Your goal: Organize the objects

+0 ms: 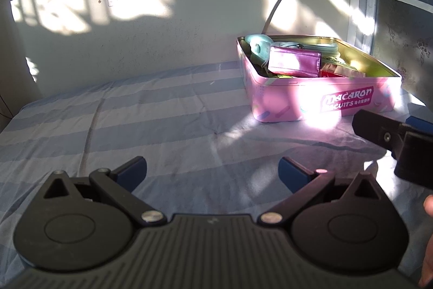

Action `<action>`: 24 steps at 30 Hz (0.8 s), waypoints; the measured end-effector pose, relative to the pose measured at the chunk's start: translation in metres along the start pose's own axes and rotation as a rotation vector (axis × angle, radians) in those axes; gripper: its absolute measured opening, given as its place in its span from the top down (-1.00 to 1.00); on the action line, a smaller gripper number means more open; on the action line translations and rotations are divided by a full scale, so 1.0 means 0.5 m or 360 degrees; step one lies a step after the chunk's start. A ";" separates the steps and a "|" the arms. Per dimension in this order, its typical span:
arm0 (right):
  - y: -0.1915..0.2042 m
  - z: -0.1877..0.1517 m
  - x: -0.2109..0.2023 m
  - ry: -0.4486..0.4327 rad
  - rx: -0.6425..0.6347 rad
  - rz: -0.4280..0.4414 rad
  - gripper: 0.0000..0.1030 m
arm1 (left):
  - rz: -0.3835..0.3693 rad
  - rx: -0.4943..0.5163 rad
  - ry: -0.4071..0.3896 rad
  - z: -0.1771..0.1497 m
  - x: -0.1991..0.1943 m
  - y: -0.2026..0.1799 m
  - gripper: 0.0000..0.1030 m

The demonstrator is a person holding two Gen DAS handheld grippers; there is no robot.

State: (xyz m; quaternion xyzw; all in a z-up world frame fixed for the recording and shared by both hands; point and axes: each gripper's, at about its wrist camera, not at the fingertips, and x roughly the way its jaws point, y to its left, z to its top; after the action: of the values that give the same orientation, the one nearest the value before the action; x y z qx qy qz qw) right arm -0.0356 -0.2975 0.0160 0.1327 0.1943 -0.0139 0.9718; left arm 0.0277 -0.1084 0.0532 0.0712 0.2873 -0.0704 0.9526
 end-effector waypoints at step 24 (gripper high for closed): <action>-0.007 -0.004 0.056 -0.0008 -0.0021 -0.0038 -1.00 | 0.0048 0.0047 0.0099 0.012 0.058 -0.010 -1.00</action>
State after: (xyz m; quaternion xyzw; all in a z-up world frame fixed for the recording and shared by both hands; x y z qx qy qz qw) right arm -0.0106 -0.2998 0.0024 0.1239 0.1934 -0.0247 0.9729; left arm 0.0540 -0.1173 0.0416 0.0917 0.3145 -0.0582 0.9430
